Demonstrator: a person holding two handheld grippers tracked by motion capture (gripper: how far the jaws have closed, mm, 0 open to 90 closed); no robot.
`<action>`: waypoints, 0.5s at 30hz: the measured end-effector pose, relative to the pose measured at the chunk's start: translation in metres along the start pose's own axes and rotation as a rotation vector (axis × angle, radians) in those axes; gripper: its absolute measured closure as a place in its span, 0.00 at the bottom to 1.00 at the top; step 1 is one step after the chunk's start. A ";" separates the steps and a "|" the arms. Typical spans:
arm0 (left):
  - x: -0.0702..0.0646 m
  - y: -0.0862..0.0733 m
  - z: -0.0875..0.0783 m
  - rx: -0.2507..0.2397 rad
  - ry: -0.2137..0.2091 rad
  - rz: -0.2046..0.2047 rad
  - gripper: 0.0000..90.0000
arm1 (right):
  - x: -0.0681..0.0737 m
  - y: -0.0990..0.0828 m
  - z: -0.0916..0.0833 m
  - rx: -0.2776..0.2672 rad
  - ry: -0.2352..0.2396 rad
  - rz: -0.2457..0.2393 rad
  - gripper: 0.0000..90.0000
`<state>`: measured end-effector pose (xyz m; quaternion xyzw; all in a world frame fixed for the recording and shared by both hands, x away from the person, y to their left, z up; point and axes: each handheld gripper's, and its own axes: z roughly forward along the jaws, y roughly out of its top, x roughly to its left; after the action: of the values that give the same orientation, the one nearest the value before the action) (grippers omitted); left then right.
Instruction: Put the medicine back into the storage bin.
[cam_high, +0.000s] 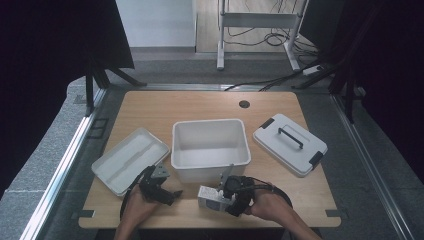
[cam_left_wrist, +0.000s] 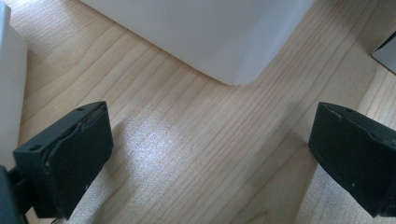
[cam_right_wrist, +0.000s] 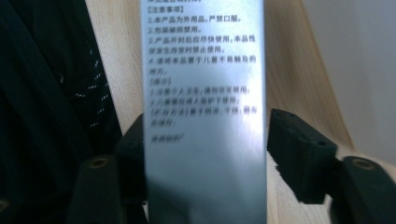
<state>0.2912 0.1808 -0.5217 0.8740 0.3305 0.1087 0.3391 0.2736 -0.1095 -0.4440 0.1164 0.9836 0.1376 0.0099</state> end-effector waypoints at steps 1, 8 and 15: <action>0.000 0.000 0.000 0.000 0.000 0.000 0.00 | -0.001 0.002 0.003 0.012 0.010 -0.003 0.43; 0.000 0.000 0.000 0.000 0.001 -0.001 0.00 | 0.001 0.012 0.002 0.060 0.014 -0.051 0.61; 0.000 0.000 0.000 -0.002 0.001 -0.001 0.00 | -0.002 0.016 -0.017 0.042 0.014 -0.054 0.61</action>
<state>0.2908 0.1809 -0.5216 0.8734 0.3313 0.1092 0.3398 0.2779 -0.0996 -0.4233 0.0889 0.9891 0.1174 0.0043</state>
